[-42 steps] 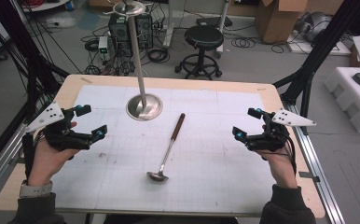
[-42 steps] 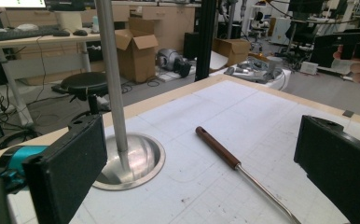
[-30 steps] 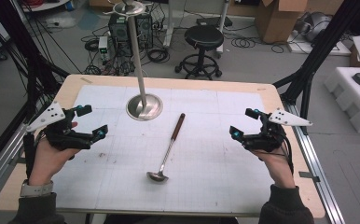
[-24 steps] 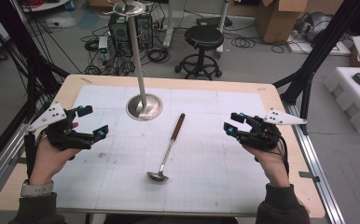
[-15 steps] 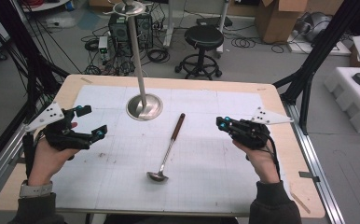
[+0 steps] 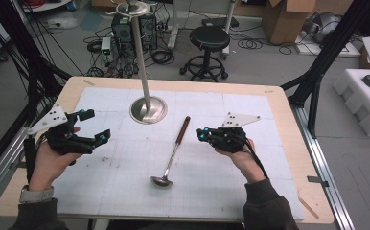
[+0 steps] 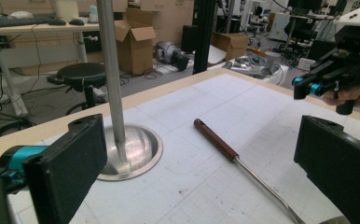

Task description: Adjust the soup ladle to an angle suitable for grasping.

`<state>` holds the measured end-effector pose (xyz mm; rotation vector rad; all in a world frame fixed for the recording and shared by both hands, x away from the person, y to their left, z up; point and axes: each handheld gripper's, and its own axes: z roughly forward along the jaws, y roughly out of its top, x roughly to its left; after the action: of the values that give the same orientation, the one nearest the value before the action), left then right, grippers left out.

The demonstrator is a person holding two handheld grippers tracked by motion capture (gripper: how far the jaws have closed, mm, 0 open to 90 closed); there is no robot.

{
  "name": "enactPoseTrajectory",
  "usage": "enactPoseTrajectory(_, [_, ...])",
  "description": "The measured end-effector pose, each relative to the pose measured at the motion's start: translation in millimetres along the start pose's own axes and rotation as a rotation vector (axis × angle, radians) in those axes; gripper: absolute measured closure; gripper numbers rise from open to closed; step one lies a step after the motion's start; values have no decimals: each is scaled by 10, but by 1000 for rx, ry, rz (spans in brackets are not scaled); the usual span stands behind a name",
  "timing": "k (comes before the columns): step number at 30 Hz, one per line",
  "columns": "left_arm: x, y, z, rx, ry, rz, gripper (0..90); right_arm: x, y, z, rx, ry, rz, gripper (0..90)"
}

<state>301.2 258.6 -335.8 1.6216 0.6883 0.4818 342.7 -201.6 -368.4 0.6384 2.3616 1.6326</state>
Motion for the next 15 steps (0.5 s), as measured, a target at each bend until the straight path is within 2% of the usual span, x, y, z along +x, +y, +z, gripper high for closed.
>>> enactPoseTrajectory(1, [0,-3,1,2,0,-1,30,4,-20,95,23,5,8,900])
enactPoseTrajectory(4, [-3,-3,1,3,-2,-2,29,1,-42,188,41,15,13,900])
enactPoseTrajectory(5, [-3,-5,5,4,-2,-2,29,8,-62,298,66,29,23,900])
enactPoseTrajectory(7, [-2,-7,7,7,-2,-1,29,13,-68,336,74,37,21,900])
enactPoseTrajectory(11, [-1,-16,11,7,-3,-9,29,51,-108,539,116,53,16,900])
enactPoseTrajectory(12, [5,-19,10,7,-4,-7,29,63,-134,643,135,74,26,900])
enactPoseTrajectory(14, [11,-26,8,7,-3,-12,29,74,-142,676,144,77,26,900])
enactPoseTrajectory(15, [17,-30,7,5,-1,-15,29,120,-162,774,172,103,30,900])
